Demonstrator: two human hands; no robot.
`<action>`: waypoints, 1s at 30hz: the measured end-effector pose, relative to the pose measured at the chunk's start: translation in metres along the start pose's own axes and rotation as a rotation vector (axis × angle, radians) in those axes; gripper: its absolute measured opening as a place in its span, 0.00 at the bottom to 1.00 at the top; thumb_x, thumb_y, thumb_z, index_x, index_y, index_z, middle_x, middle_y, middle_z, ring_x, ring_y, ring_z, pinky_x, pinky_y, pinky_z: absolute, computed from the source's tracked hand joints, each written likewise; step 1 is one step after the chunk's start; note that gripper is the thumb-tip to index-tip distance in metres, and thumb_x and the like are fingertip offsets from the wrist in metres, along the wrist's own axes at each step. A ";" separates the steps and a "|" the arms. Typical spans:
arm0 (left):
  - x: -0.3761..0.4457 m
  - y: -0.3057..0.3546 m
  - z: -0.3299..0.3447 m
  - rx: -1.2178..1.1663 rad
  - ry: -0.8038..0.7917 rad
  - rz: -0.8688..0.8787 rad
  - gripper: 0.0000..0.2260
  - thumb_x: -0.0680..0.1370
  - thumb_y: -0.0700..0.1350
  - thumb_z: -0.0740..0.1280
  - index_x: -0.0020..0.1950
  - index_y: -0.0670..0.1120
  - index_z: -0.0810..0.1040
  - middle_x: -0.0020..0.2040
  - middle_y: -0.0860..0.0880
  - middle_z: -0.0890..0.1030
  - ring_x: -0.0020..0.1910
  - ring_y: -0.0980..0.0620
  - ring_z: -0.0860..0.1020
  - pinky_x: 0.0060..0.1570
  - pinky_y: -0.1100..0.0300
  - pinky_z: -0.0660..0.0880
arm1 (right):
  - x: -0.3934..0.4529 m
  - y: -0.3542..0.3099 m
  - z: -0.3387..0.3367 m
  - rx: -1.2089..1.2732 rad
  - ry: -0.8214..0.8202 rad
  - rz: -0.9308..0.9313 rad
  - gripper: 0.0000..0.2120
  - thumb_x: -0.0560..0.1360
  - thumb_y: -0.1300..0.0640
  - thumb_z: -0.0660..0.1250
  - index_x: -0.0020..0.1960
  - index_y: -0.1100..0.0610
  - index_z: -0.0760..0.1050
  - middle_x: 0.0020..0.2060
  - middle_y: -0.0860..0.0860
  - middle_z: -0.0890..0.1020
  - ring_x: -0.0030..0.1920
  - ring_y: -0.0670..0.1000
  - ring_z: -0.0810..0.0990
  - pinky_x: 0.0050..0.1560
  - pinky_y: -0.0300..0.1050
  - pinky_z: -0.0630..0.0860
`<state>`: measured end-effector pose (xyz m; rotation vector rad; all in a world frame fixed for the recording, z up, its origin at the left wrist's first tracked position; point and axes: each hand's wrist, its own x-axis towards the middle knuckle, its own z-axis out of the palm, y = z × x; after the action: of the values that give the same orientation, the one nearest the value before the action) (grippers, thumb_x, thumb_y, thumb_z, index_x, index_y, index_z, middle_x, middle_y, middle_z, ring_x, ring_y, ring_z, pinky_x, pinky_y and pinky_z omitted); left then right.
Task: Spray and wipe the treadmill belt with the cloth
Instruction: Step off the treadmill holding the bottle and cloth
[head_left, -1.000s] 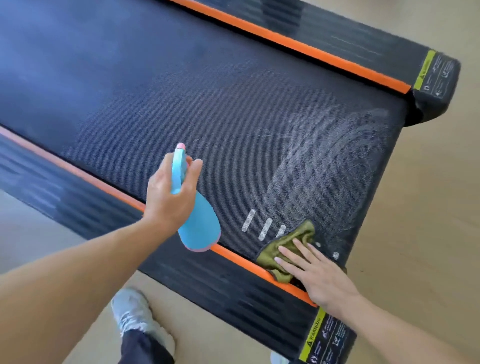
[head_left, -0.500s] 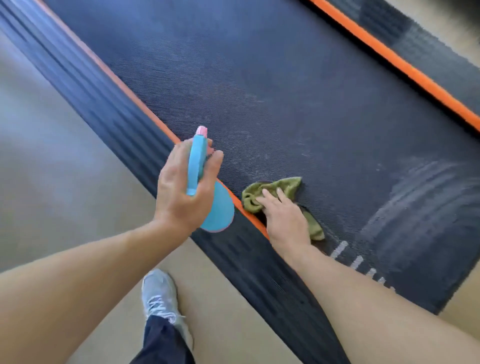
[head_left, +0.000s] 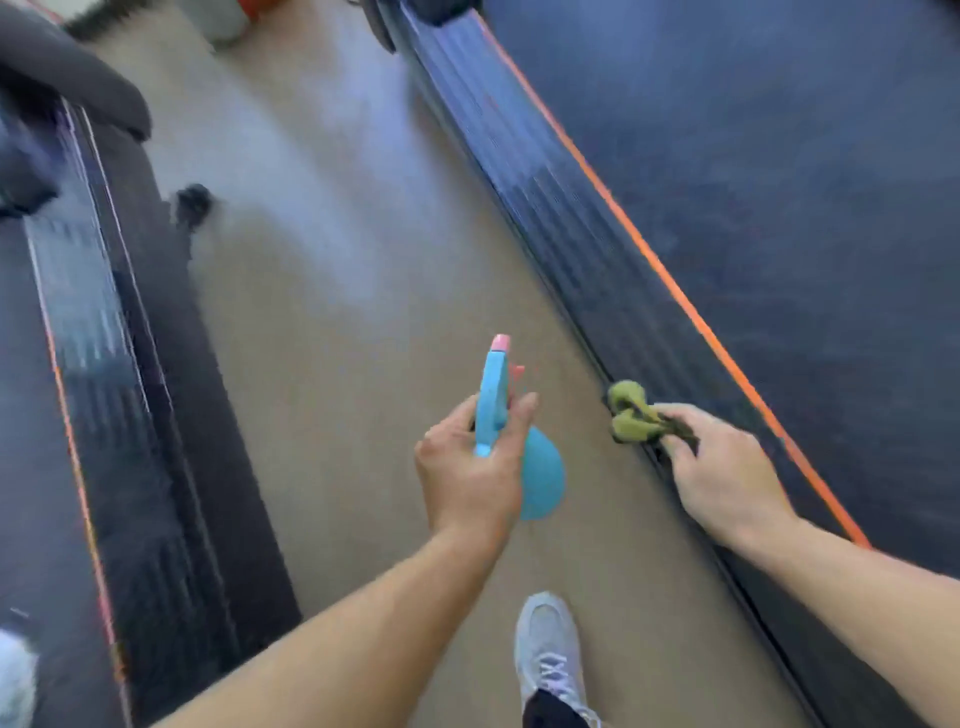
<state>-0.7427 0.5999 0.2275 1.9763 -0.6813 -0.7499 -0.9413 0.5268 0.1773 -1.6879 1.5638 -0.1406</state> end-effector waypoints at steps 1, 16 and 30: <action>0.018 -0.014 -0.003 0.005 -0.056 0.056 0.02 0.76 0.50 0.78 0.44 0.56 0.87 0.32 0.60 0.80 0.34 0.59 0.74 0.42 0.57 0.74 | 0.023 -0.013 0.013 0.025 0.001 -0.069 0.15 0.77 0.57 0.64 0.59 0.42 0.76 0.52 0.45 0.84 0.53 0.52 0.80 0.49 0.45 0.73; 0.099 -0.119 -0.069 0.020 0.087 -0.091 0.08 0.77 0.56 0.66 0.51 0.57 0.82 0.43 0.54 0.83 0.44 0.53 0.83 0.50 0.40 0.83 | 0.115 -0.064 0.130 0.179 -0.016 0.052 0.12 0.78 0.54 0.63 0.60 0.44 0.78 0.44 0.39 0.81 0.50 0.46 0.80 0.51 0.41 0.73; 0.311 -0.105 -0.142 0.374 0.284 -0.386 0.13 0.83 0.54 0.64 0.45 0.48 0.79 0.54 0.50 0.70 0.51 0.43 0.75 0.49 0.53 0.72 | 0.242 -0.225 0.212 0.161 -0.162 0.067 0.13 0.76 0.54 0.66 0.60 0.46 0.77 0.51 0.42 0.82 0.51 0.46 0.80 0.57 0.46 0.76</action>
<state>-0.4147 0.5050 0.1218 2.5410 -0.2823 -0.5718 -0.5882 0.3940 0.0705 -1.4828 1.4466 -0.0900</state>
